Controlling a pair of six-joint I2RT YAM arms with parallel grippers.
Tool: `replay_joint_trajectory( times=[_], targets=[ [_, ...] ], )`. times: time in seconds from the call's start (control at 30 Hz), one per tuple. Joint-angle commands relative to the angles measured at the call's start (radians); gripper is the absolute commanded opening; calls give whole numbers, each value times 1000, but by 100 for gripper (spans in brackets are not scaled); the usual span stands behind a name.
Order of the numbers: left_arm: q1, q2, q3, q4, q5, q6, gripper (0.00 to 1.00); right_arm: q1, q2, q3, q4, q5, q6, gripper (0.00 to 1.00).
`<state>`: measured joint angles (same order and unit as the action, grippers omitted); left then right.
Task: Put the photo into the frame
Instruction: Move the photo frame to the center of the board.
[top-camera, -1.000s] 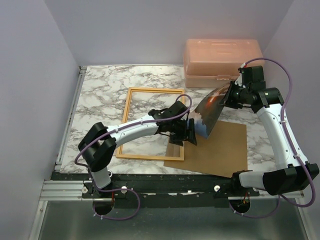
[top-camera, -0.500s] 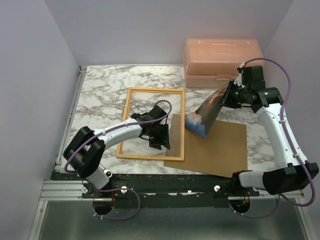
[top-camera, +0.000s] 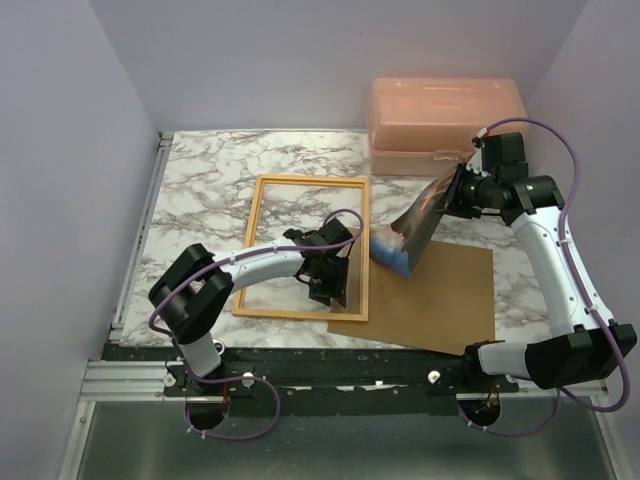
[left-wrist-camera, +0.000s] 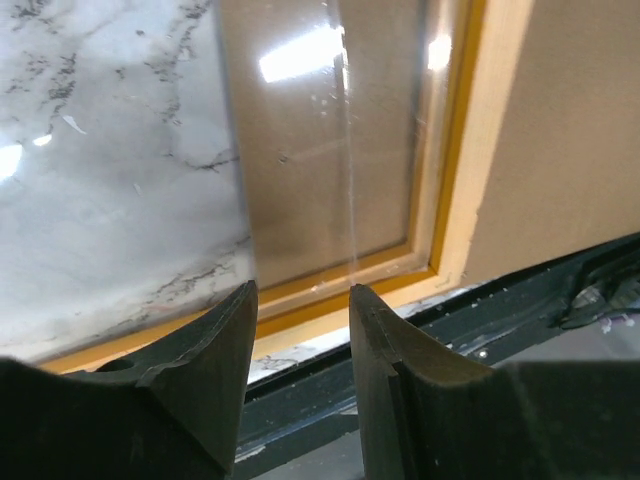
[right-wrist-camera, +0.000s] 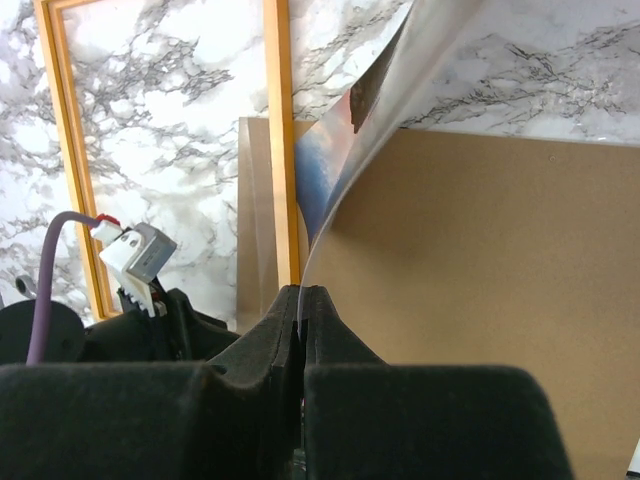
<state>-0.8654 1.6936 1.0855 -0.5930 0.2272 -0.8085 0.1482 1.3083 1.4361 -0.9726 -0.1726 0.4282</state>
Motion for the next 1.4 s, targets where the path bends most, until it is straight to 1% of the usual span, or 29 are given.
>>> replay_joint_trajectory(
  times=[0.0,0.2,0.47,0.6,0.8,0.93,0.97,1.13,1.37],
  targets=[
    [0,37,16,0,-20,-7,43,-8,2,-16,11,-19,-2,1],
    [-11,67,14,30,25,-17,43,-7,1,-20,15,-21,-3,0],
    [-61,122,78,46,88,-41,43,-8,2,-32,22,-24,-1,0],
    [-78,142,83,67,110,-59,43,-7,2,-38,23,-25,-2,0],
    [-79,148,83,79,123,-65,43,-7,1,-45,26,-28,-1,0],
    [-80,151,83,95,163,-62,43,-7,2,-48,29,-29,0,0],
    [-80,149,81,100,173,-63,43,-7,2,-48,28,-30,1,0],
    [-80,142,71,144,238,-71,34,-7,2,-46,31,-34,2,1],
    [-84,159,75,208,340,-95,33,-7,7,-18,24,-34,1,0]
  ],
)
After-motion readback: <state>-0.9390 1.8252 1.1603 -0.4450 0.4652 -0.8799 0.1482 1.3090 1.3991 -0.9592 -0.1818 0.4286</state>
